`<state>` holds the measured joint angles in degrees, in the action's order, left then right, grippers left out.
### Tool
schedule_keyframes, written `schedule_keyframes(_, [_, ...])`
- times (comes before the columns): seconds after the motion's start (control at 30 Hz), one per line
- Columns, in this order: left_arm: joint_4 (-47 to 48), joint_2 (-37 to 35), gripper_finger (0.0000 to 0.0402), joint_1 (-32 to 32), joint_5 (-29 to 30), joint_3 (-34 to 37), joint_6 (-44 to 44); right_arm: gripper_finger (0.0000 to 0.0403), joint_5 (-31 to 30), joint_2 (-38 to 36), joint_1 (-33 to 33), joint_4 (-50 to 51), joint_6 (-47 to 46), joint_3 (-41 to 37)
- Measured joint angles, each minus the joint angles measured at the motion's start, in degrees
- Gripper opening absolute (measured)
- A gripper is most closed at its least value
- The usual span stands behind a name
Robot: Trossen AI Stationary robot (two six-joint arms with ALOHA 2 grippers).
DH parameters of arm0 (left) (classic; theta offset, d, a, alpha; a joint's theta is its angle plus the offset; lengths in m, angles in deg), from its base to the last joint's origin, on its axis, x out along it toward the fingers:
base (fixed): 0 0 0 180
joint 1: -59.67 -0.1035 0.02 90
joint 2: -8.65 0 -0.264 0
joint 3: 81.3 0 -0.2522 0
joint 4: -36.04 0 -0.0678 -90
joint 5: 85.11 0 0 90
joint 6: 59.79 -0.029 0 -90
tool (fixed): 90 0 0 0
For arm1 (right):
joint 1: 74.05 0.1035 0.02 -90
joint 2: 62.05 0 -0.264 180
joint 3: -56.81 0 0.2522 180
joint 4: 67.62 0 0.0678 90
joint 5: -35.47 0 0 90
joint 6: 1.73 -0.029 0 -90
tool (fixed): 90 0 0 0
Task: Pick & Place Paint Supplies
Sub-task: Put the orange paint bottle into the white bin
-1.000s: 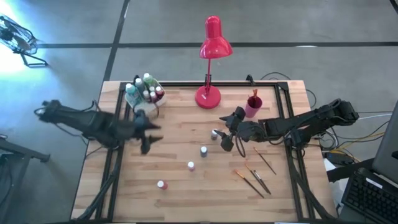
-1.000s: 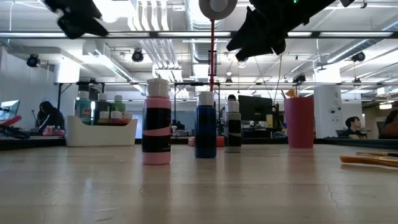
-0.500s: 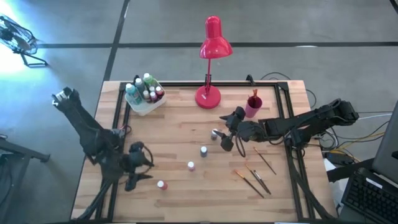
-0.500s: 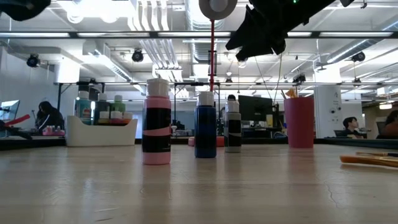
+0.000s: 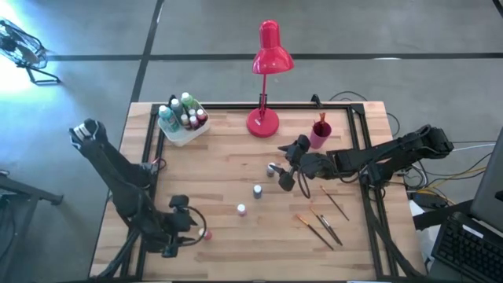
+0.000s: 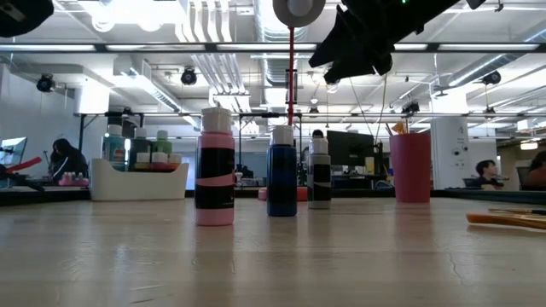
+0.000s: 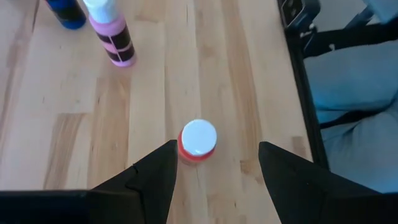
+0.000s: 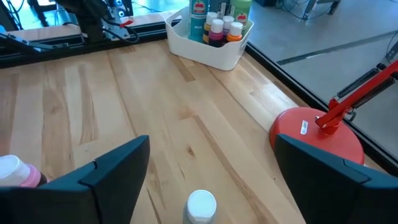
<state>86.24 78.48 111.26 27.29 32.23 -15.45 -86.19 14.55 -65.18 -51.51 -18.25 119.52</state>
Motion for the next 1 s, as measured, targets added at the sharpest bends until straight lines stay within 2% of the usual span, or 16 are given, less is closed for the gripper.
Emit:
schedule_keyframes(0.33, [0.00,3.93,0.0229,0.00,-0.03,0.02,0.25,0.0320,0.02,0.00,0.00,-0.15,-0.02,0.02])
schedule_keyframes(0.8, [-0.06,7.44,0.0229,-0.53,1.68,0.07,-3.83,0.0352,0.02,0.00,0.00,-0.13,-1.11,0.00])
schedule_keyframes(1.0, [-0.23,8.58,0.0229,-1.44,1.70,0.13,-4.92,0.0347,0.02,0.00,0.00,-0.11,-1.09,0.02])
